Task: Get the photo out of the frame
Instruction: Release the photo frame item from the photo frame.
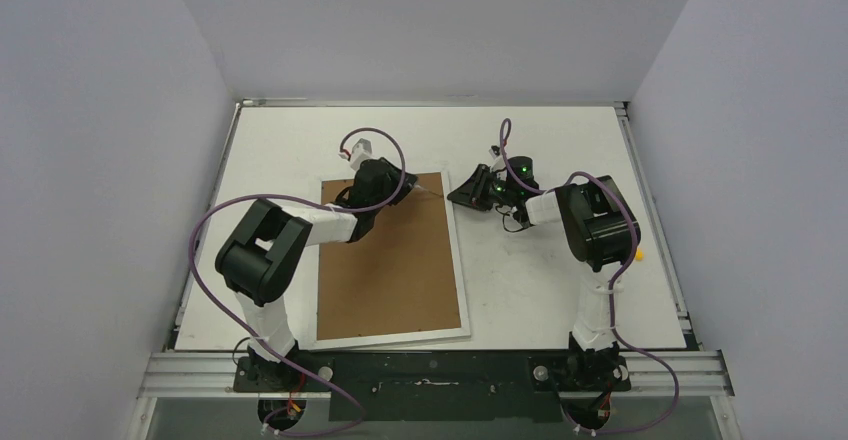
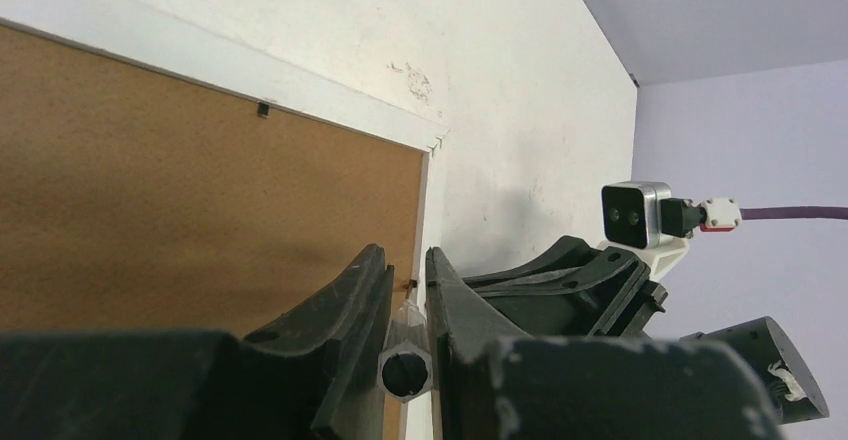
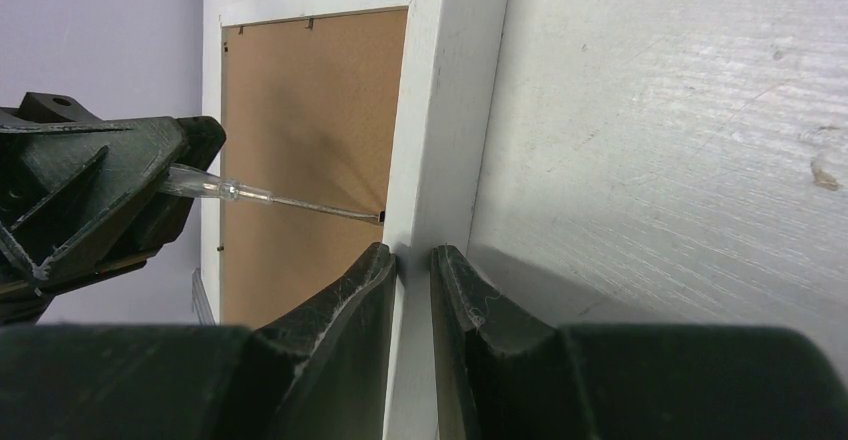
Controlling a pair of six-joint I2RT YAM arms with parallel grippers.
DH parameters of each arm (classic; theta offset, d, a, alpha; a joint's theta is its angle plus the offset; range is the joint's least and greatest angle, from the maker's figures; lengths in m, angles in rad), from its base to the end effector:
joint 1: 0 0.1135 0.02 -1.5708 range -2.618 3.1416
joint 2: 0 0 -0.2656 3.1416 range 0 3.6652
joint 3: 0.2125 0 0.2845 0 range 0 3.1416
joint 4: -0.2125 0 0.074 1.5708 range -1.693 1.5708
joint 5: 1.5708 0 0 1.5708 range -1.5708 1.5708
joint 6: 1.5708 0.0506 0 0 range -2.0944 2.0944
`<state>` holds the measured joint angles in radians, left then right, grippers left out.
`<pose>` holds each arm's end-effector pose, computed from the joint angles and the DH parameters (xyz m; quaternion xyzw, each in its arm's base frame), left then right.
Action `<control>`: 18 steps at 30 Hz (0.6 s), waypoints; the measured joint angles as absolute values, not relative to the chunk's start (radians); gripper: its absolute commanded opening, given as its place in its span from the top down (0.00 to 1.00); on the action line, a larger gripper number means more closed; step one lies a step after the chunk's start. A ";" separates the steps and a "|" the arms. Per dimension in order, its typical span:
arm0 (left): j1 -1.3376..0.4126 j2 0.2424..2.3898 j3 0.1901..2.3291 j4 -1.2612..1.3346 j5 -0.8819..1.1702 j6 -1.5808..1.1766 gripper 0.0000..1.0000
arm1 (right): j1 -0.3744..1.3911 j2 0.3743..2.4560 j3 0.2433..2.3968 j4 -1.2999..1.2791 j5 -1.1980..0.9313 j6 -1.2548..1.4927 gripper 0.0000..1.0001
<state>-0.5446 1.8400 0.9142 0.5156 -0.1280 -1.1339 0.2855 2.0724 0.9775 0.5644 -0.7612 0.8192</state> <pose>0.3623 -0.2119 0.1339 -0.2759 0.7884 -0.3714 0.4053 0.3969 0.1529 0.0707 0.0344 0.8258 0.5165 0.2237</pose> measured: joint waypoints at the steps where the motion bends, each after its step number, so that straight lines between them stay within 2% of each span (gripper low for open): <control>1: -0.547 1.840 0.921 0.509 -0.132 -1.121 1.00 | 0.286 2.072 0.978 0.564 -0.761 0.819 0.80; 18: -0.595 1.835 1.022 0.400 -0.176 -0.952 1.00 | 0.286 2.072 0.981 0.559 -0.762 0.807 0.80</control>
<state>-0.5949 1.8351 1.0222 0.4000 -0.1764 -0.9520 0.2855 2.0724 0.9806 0.5587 -0.7620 0.8070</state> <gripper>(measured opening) 0.155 0.202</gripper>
